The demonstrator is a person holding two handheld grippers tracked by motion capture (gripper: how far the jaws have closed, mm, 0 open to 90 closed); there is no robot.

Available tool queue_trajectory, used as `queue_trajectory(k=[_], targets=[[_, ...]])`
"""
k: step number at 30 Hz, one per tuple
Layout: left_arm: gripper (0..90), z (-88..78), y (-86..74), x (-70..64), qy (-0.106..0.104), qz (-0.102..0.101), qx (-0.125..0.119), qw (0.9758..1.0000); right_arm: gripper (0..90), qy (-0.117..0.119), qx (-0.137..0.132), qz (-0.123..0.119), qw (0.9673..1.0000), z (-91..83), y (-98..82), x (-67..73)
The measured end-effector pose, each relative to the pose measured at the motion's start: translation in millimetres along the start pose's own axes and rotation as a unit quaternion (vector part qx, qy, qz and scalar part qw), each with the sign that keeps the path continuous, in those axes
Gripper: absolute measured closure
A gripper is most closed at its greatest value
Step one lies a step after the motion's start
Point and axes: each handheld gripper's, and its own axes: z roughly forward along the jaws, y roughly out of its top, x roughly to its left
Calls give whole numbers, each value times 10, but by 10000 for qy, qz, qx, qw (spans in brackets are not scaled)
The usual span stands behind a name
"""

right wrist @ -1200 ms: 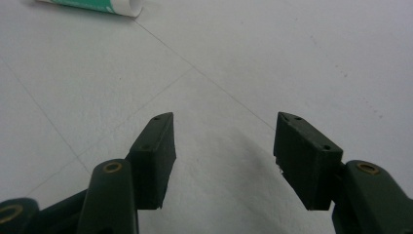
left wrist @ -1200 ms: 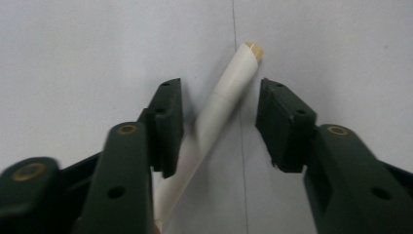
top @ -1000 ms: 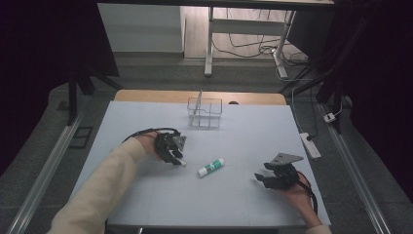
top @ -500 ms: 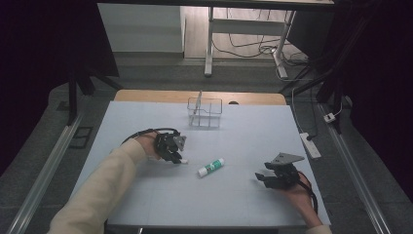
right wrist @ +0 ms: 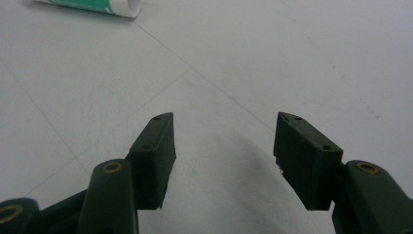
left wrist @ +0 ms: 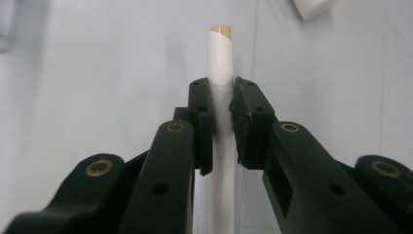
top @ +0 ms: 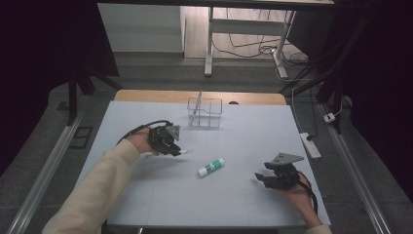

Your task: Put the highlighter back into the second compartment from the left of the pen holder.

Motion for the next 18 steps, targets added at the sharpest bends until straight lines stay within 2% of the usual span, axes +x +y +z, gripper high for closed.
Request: queue_trajectory(k=[7, 18], targets=[[784, -124, -8, -2, 209, -324, -311, 9988, 398, -15, -26, 25, 10000, -8, 3, 1], [784, -320, 10, -30, 497, -549, -683, 9949, 398, -35, -71, 28, 10000, -20, 5, -9]])
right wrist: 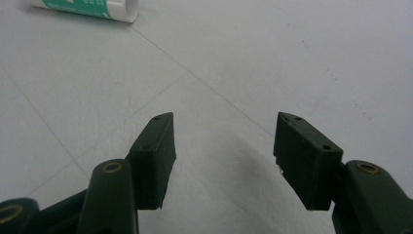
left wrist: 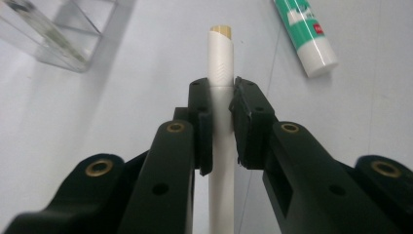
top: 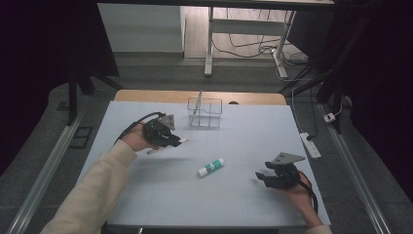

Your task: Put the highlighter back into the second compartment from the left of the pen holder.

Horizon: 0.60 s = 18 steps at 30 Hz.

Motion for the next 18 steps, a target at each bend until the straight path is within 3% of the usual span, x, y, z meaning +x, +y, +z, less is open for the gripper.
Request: queue_trajectory(k=[12, 18], targets=[[784, -172, 47, 4, 318, -313, -357, 9984, 398, 1, -11, 6, 10000, -7, 5, -1], [784, -241, 60, 27, 520, -544, -593, 9954, 397, -7, -24, 16, 10000, -14, 8, -4]])
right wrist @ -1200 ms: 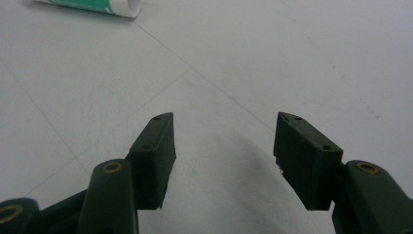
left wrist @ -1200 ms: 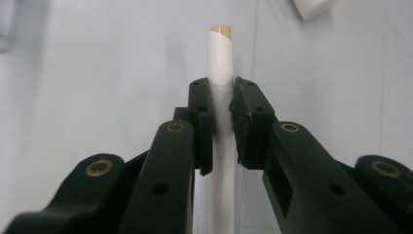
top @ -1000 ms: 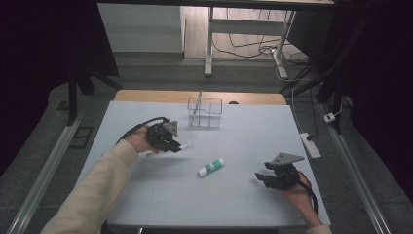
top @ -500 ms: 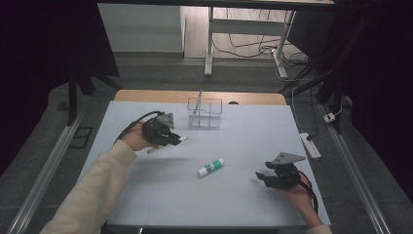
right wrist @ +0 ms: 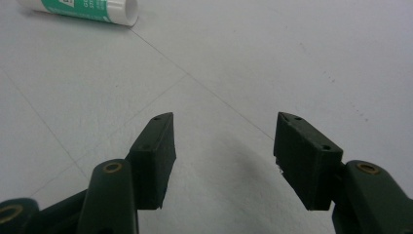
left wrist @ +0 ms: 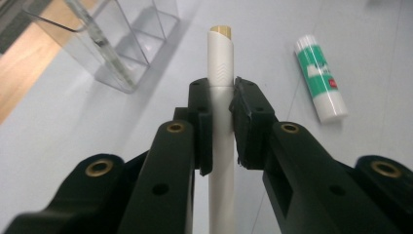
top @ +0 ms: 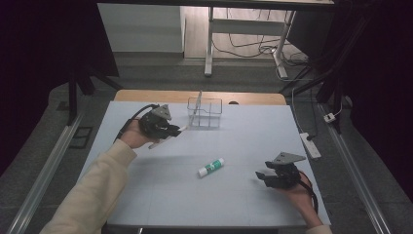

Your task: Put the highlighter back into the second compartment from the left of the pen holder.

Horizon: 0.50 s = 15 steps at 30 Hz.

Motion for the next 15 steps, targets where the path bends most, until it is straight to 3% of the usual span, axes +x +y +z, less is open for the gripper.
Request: queue_trajectory(k=[6, 15], targets=[[784, -57, 23, 37, 127, -270, -297, 9991, 398, -5, -31, 19, 10000, -5, 0, -3], [784, -98, 86, 69, 344, -604, -757, 9947, 398, -20, -21, 22, 10000, -3, 1, -4]])
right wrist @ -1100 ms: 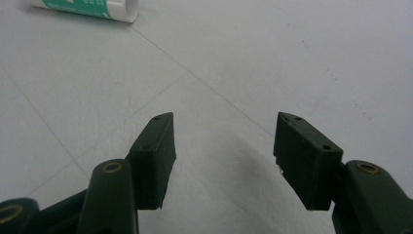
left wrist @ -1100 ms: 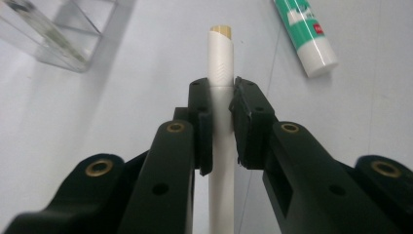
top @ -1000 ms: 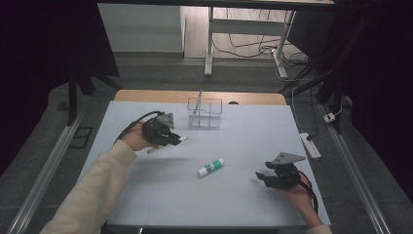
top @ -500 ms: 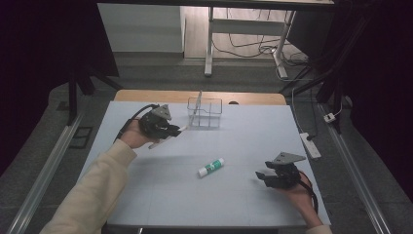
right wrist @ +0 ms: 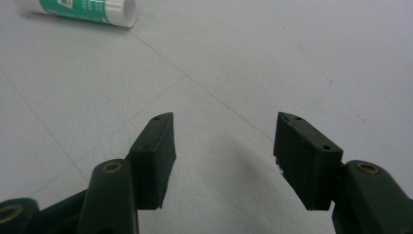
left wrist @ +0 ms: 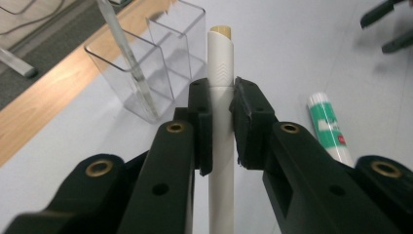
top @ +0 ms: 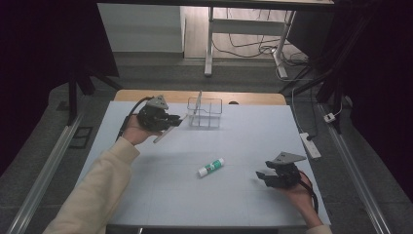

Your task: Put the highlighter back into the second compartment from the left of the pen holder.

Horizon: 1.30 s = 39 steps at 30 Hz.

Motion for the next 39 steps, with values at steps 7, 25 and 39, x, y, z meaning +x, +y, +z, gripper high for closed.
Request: queue_trajectory(k=[7, 25, 39], targets=[[784, 0, 72, 32, 54, -209, -325, 9992, 397, -18, -20, 8, 10000, -8, 0, -4], [784, 67, 244, 109, 291, -466, -759, 9956, 397, -36, -43, 8, 10000, -8, -6, -12], [784, 169, 387, 141, 375, -603, -1003, 9924, 397, -55, -34, -4, 10000, 4, -13, -15]])
